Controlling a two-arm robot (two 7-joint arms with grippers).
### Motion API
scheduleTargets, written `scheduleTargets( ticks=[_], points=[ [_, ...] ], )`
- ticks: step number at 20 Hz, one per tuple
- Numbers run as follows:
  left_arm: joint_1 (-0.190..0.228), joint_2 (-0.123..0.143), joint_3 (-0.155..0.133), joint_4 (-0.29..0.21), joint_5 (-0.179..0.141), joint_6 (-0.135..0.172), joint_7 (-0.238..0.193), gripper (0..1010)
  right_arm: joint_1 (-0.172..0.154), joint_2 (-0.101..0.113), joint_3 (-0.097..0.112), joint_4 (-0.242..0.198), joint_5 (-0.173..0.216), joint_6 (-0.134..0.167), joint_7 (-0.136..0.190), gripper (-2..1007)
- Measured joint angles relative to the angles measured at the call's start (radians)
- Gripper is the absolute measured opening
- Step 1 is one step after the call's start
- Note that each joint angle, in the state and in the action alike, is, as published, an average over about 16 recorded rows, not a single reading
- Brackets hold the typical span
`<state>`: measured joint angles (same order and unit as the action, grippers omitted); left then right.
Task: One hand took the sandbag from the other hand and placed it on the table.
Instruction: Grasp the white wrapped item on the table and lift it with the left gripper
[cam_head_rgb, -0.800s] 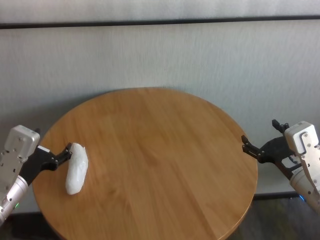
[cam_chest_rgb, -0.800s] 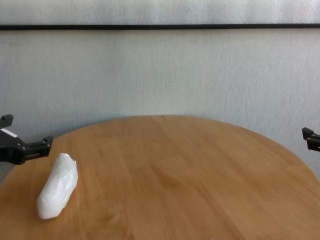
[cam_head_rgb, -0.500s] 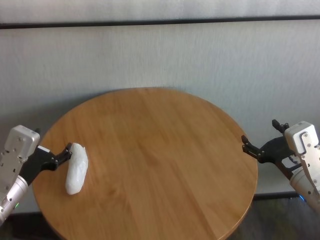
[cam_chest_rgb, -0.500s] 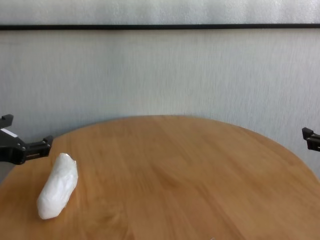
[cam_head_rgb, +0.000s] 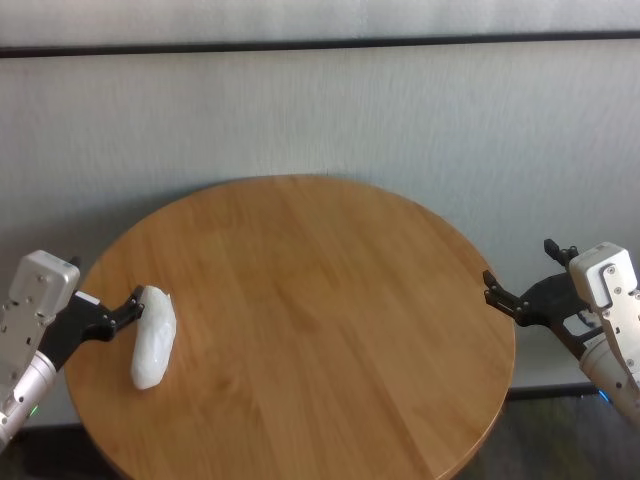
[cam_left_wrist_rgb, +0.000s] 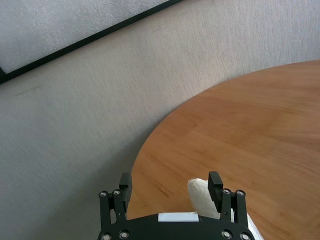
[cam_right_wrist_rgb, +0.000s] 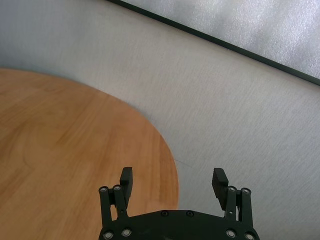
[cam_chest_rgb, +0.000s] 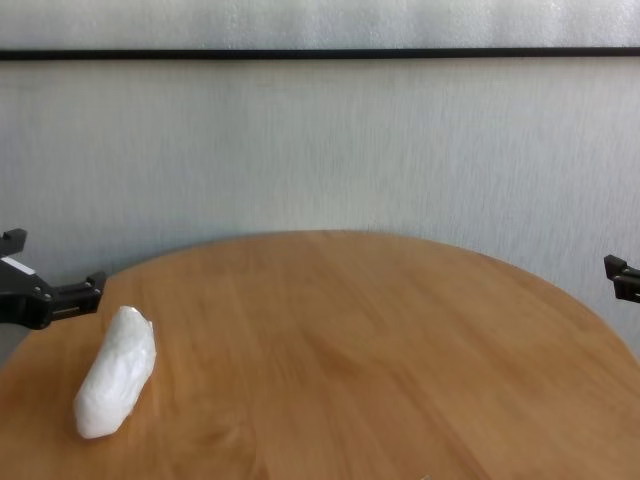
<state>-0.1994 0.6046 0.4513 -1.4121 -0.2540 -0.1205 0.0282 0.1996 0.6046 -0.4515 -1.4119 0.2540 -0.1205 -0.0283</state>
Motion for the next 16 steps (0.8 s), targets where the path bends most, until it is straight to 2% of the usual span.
scheduleTargets(
  ticks=[16],
  points=[
    [0.0, 0.0, 0.0, 0.0, 0.0, 0.0, 0.0, 1001, 0.0, 0.0, 0.0, 0.0, 0.0, 0.0, 0.0, 1001]
  ],
)
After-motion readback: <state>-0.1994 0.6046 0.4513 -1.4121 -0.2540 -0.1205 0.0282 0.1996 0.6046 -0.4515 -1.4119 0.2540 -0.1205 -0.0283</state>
